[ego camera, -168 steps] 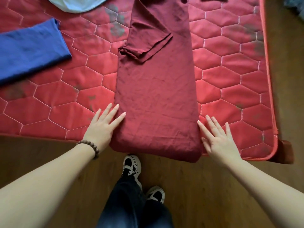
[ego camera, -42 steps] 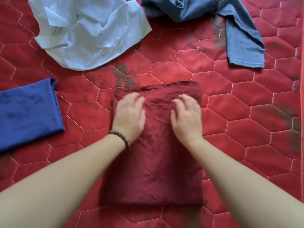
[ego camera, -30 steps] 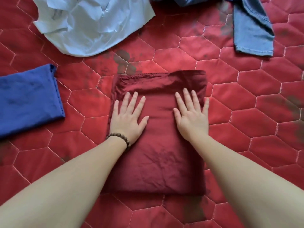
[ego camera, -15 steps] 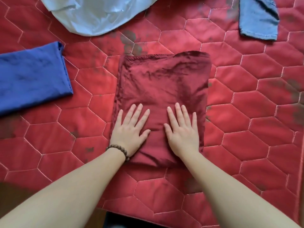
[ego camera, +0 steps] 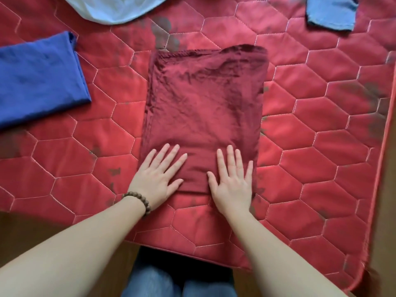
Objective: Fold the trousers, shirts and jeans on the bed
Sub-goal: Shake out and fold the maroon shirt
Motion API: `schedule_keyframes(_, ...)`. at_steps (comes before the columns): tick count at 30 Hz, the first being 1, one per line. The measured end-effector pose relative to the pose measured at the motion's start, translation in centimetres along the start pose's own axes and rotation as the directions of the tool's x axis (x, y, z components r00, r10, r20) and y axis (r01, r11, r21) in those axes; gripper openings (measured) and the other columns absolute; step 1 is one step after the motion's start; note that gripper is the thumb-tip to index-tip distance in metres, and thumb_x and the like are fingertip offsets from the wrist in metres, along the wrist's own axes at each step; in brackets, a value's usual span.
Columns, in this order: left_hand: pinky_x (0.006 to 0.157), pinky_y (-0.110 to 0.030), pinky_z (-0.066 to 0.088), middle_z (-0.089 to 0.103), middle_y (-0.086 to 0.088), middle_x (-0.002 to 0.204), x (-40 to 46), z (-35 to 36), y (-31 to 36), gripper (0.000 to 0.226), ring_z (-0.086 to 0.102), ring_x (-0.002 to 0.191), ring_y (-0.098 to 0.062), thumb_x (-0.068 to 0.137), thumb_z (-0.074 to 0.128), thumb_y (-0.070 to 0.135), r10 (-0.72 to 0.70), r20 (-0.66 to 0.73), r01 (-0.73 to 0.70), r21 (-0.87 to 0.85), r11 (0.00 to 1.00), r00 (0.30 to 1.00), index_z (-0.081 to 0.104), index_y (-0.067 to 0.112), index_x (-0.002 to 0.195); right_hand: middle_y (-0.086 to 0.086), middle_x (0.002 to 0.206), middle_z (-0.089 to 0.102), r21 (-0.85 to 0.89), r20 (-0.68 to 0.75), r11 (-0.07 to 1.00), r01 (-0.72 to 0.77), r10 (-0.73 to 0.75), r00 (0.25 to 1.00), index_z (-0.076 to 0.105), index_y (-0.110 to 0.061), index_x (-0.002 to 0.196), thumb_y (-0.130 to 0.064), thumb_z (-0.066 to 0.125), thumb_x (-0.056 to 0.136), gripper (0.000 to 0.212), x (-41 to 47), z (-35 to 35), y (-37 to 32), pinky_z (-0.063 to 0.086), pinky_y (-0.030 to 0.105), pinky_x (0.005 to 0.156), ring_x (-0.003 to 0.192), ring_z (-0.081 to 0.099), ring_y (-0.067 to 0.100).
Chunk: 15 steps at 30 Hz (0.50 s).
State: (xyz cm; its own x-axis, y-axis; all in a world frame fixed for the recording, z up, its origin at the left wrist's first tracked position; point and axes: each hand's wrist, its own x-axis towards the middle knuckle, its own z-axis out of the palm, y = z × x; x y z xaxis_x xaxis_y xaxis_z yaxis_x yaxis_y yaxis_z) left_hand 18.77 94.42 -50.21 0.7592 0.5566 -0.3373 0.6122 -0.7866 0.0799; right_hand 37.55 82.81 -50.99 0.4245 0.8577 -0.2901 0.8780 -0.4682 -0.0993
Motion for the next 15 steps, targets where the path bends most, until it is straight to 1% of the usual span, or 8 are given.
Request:
schedule_keyframes(2,0.116,-0.050,0.017,0.022,-0.005,0.158,-0.7,-0.1,-0.8,0.064,0.018,0.146,-0.024,0.092,0.025,0.053,0.014,0.035,-0.015,0.025,1.000,0.999,0.019,0.026,0.150,-0.002,0.161,0.010,-0.019,0.038,0.999,-0.041,0.042,0.998,0.017,-0.028,0.152,-0.055,0.028,0.093,0.066,-0.5,-0.3,1.6,0.005,0.055,0.117,0.148,0.009,0.016)
schedule_keyframes(4,0.114,-0.057,0.017,0.027,-0.008,0.156,-0.6,-1.1,-0.3,0.063,0.021,0.145,-0.025,0.092,0.026,0.049,0.019,0.048,-0.020,0.020,1.000,0.999,0.028,0.022,0.149,-0.002,0.161,0.007,-0.008,0.060,0.999,-0.036,0.037,0.998,0.015,-0.027,0.153,-0.053,0.030,0.095,0.065,-0.6,-0.9,1.8,0.004,0.056,0.117,0.148,0.005,0.015)
schedule_keyframes(5,0.114,-0.059,0.017,0.030,-0.010,0.154,-0.2,-1.7,0.2,0.060,0.022,0.144,-0.027,0.093,0.028,0.044,0.025,0.034,-0.026,0.013,1.000,0.999,0.035,0.019,0.147,-0.001,0.161,0.009,0.019,0.048,0.999,-0.033,0.032,0.998,0.018,-0.026,0.153,-0.051,0.035,0.096,0.064,-0.5,-1.2,1.5,0.005,0.056,0.117,0.148,0.006,0.016)
schedule_keyframes(7,0.113,-0.060,0.018,0.032,-0.012,0.153,1.7,-3.2,1.4,0.057,0.023,0.144,-0.029,0.090,0.033,0.029,0.086,-0.034,-0.086,0.003,0.996,0.996,0.040,0.015,0.144,0.005,0.158,0.022,0.125,-0.029,0.991,-0.052,0.056,0.998,0.034,-0.023,0.148,-0.042,0.049,0.095,0.058,-0.2,-2.0,0.9,0.013,0.056,0.116,0.146,0.019,0.022)
schedule_keyframes(9,0.116,-0.056,0.014,0.021,-0.010,0.157,5.2,-4.9,2.9,0.064,0.014,0.146,-0.029,0.086,0.036,0.014,0.176,-0.078,-0.177,-0.009,0.984,0.981,0.029,0.017,0.149,0.012,0.149,0.039,0.232,-0.154,0.960,-0.158,0.197,0.968,0.048,-0.019,0.140,-0.037,0.060,0.090,0.055,0.5,-2.9,0.5,0.029,0.054,0.109,0.137,0.037,0.031)
schedule_keyframes(10,0.117,-0.053,0.010,0.010,-0.007,0.160,7.4,-5.8,3.7,0.069,0.005,0.148,-0.027,0.086,0.036,0.010,0.225,-0.079,-0.226,-0.001,0.974,0.971,0.017,0.020,0.152,0.014,0.144,0.043,0.276,-0.182,0.929,-0.247,0.303,0.935,0.048,-0.018,0.139,-0.037,0.063,0.088,0.057,1.1,-3.5,0.4,0.035,0.051,0.103,0.132,0.042,0.033)
schedule_keyframes(12,0.118,-0.052,0.003,-0.008,-0.001,0.161,12.2,-7.5,5.4,0.074,-0.010,0.147,-0.026,0.086,0.026,0.009,0.353,-0.064,-0.349,0.067,0.935,0.933,-0.002,0.025,0.153,0.012,0.139,0.044,0.318,-0.092,0.837,-0.446,0.495,0.864,0.039,-0.019,0.144,-0.044,0.064,0.085,0.068,2.5,-4.6,0.8,0.037,0.046,0.095,0.125,0.043,0.031)
schedule_keyframes(15,0.116,-0.055,0.000,-0.011,0.003,0.160,18.8,-9.7,7.7,0.075,-0.014,0.146,-0.027,0.083,0.018,0.008,0.553,0.010,-0.540,0.230,0.809,0.833,-0.003,0.030,0.152,0.007,0.133,0.043,0.334,0.099,0.708,-0.623,0.631,0.770,0.030,-0.021,0.144,-0.049,0.064,0.083,0.076,4.4,-5.3,1.5,0.035,0.043,0.095,0.123,0.039,0.028)
